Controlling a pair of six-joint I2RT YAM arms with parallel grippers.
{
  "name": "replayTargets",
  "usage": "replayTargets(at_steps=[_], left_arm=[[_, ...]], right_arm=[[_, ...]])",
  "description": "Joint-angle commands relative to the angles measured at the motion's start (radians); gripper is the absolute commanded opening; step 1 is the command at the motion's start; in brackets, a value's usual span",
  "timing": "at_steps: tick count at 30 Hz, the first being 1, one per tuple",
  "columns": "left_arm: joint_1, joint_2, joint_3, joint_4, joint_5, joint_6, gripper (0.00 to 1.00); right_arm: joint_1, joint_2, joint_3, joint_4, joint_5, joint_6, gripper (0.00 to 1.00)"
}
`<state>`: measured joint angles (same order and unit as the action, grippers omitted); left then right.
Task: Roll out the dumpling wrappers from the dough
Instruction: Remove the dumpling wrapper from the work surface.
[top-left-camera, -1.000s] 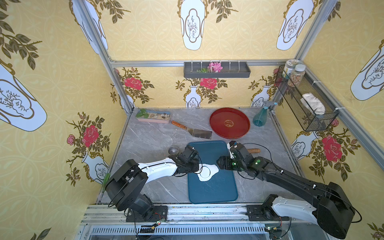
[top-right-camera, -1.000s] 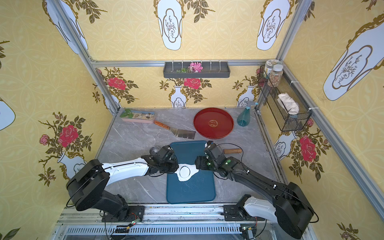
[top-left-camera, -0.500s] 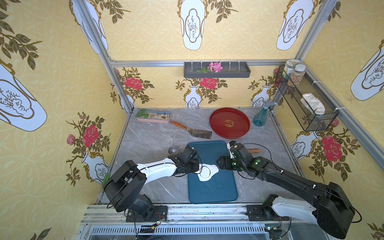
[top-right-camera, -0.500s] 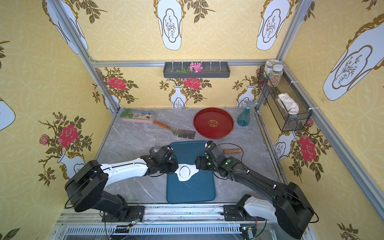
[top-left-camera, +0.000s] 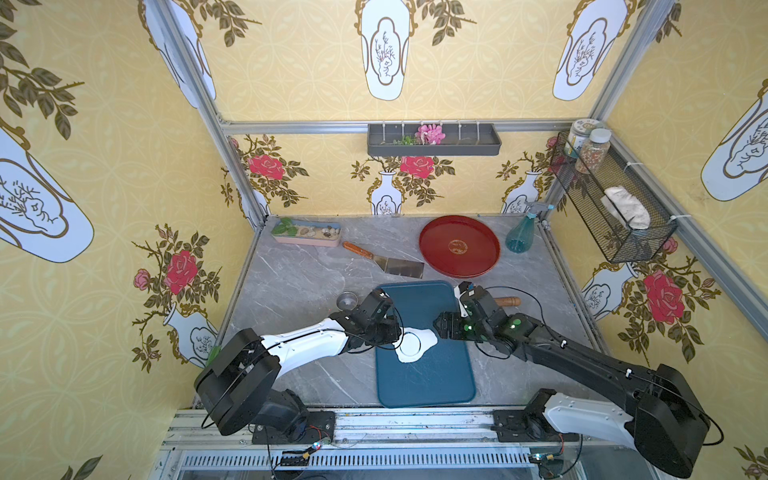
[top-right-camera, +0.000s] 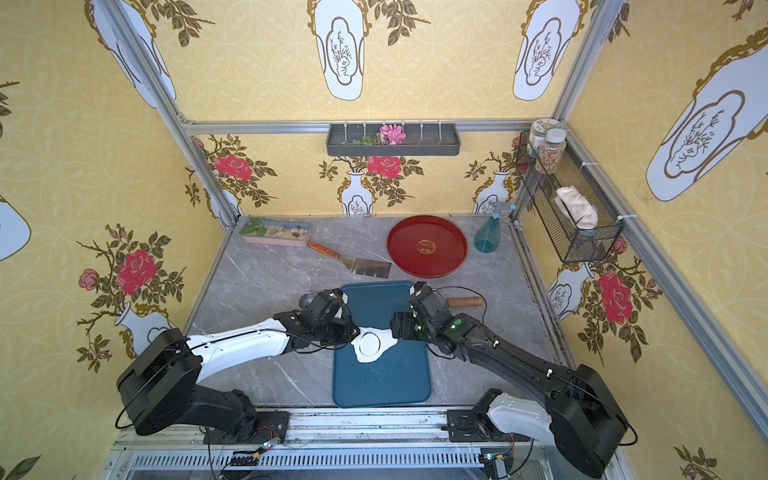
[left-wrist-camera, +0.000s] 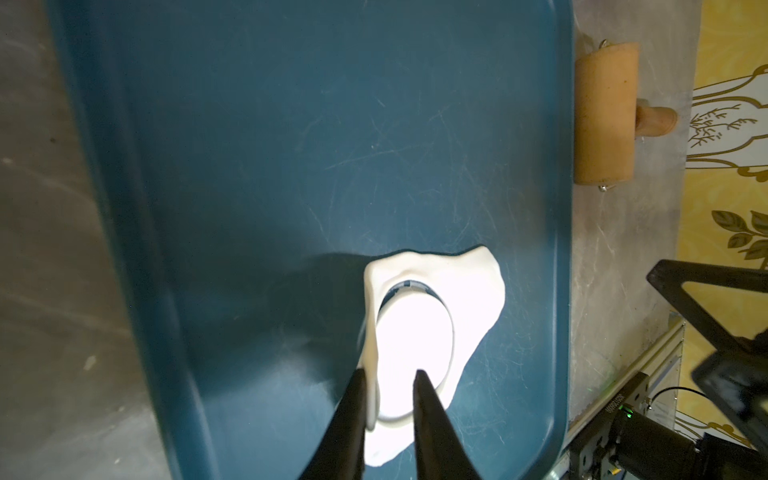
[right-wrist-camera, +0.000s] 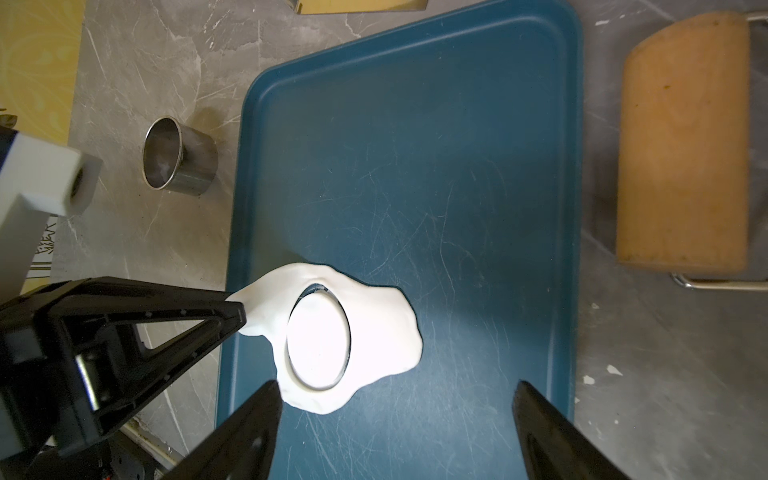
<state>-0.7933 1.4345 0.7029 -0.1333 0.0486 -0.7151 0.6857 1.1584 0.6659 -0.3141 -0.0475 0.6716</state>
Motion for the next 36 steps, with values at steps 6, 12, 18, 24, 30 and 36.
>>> replayTargets(at_steps=[6,12,18,24,30,36], left_arm=[[-0.006,-0.020,-0.008,0.017,0.039,-0.004,0.24],[-0.013,-0.026,-0.001,0.017,0.058,-0.004,0.24],[-0.028,-0.038,0.013,0.015,0.075,-0.033,0.24],[-0.049,-0.036,0.029,0.015,0.088,-0.044,0.23],[-0.079,-0.038,0.053,0.015,0.089,-0.056,0.23],[-0.114,-0.021,0.085,0.015,0.084,-0.071,0.23]], right_arm=[[0.000,-0.005,-0.005,0.013,0.008,-0.013,0.88],[0.000,-0.008,-0.002,0.012,0.009,-0.013,0.88],[-0.001,-0.007,-0.003,0.012,0.009,-0.013,0.88],[0.000,-0.009,-0.004,0.011,0.009,-0.012,0.88],[0.000,-0.021,-0.006,0.009,0.020,-0.010,0.88],[0.000,-0.048,-0.015,0.003,0.040,-0.004,0.88]])
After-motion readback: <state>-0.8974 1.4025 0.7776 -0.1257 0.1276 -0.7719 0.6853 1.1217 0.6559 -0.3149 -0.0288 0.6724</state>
